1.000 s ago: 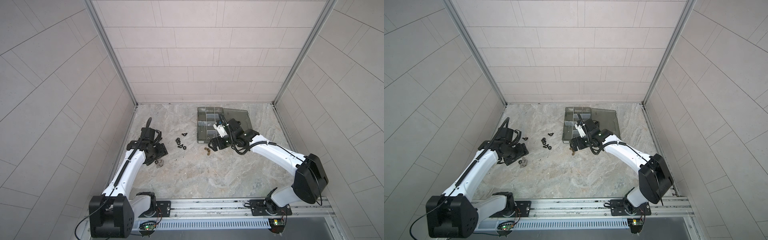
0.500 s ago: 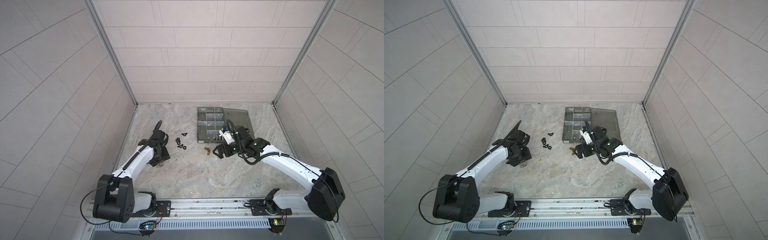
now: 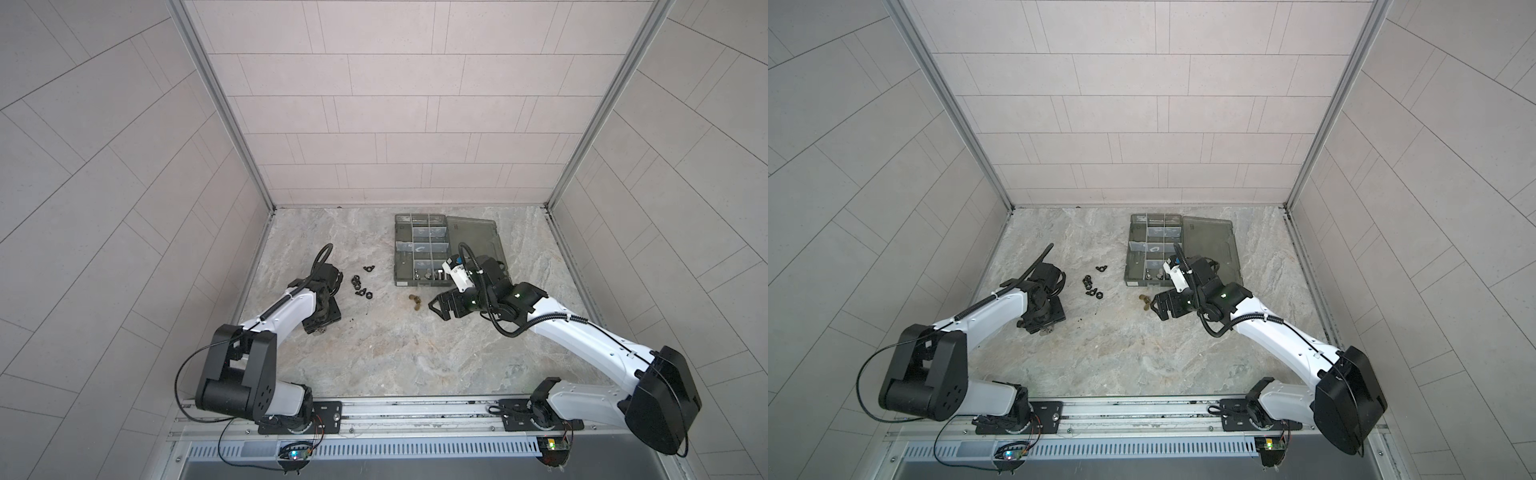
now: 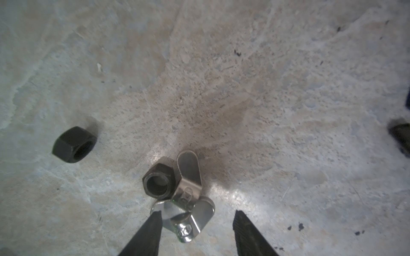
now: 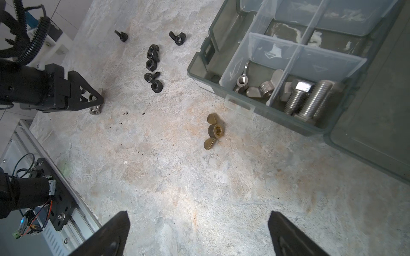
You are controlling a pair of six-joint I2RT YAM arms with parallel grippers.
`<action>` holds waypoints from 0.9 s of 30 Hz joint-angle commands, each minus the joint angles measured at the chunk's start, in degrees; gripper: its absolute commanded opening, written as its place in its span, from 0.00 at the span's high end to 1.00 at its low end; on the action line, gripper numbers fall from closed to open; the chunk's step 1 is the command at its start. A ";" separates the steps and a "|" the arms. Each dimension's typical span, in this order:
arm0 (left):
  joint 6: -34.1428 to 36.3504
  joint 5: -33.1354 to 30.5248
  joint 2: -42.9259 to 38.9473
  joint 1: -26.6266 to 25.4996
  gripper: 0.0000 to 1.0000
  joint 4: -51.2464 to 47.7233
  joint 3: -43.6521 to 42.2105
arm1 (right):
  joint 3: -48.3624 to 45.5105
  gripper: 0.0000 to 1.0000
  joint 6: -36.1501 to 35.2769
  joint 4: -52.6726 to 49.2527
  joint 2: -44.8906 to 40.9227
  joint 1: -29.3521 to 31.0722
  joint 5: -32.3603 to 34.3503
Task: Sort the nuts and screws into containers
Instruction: 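Lower the left gripper onto a silver wing nut and close on it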
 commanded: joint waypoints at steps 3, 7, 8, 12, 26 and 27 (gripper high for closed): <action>0.41 -2.03 2.33 0.02 0.47 1.60 1.75 | 0.91 0.01 -0.31 0.00 -0.33 0.04 0.72; 0.92 -2.38 2.81 0.02 0.49 2.57 1.72 | 1.08 0.01 -0.33 -0.44 0.10 0.04 0.80; 1.00 -2.46 3.20 0.00 0.49 2.71 1.71 | 1.11 0.01 -0.27 -0.46 0.14 0.05 0.76; 1.03 -1.95 4.56 -0.02 0.52 3.79 1.63 | 1.23 0.01 -0.24 -0.62 0.54 0.09 0.85; 1.20 -0.76 8.35 -0.03 0.60 5.12 2.69 | 2.34 0.01 -0.77 -1.32 1.77 -0.16 1.14; 1.16 -0.65 8.55 -0.02 0.60 5.23 2.78 | 2.39 0.01 -0.86 -1.39 1.83 -0.09 1.11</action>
